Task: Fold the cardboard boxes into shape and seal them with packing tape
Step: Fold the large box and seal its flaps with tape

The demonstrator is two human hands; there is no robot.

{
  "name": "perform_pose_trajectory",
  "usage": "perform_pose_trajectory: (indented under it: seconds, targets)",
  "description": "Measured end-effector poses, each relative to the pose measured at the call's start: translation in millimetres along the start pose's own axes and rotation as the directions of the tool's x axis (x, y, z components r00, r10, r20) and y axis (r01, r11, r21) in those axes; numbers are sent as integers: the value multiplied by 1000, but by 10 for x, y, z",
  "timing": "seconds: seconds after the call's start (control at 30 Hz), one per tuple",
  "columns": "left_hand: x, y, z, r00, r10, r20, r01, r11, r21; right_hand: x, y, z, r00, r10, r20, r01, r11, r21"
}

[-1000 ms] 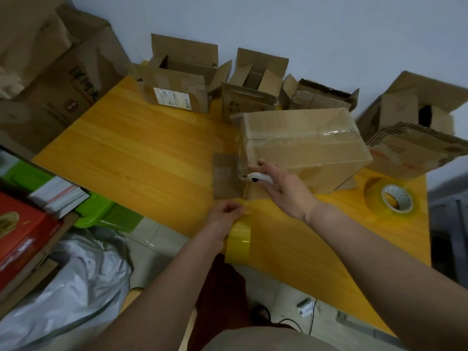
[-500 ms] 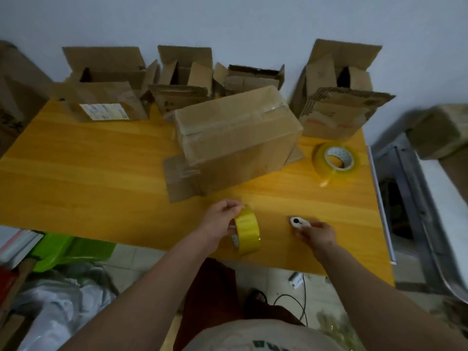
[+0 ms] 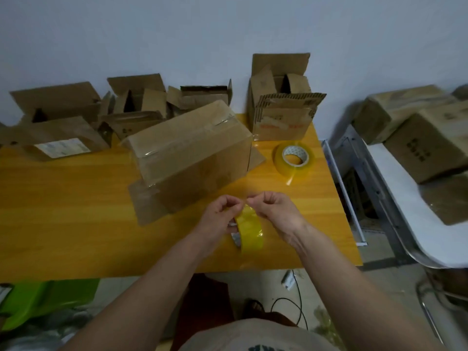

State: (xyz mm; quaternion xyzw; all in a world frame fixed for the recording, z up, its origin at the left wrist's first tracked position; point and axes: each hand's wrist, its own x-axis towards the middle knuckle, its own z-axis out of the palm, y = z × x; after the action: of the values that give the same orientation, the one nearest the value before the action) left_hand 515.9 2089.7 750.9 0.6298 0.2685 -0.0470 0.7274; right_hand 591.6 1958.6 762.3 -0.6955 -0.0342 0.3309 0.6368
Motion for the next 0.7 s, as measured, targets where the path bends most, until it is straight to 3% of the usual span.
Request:
perform_pose_trajectory:
  seconds: [0.13,0.2,0.4,0.7]
  targets:
    - [-51,69,128,992,128,21,-128,991,30,-66,-49,-67,996,84,36,-91,941,326]
    - [-61,105,180,982,189,-4,-189,982,22,-87,-77,-104,995,102,17,-101,916,389]
    - [-81,127,355,935,354,-21,-346,925,159,-88,-167,-196,986,127,-104,-79,921,381]
    - [49,129,518,949,300,-97,-272,934,230,-56,-163,-334,983,121,-137,-72,944,322]
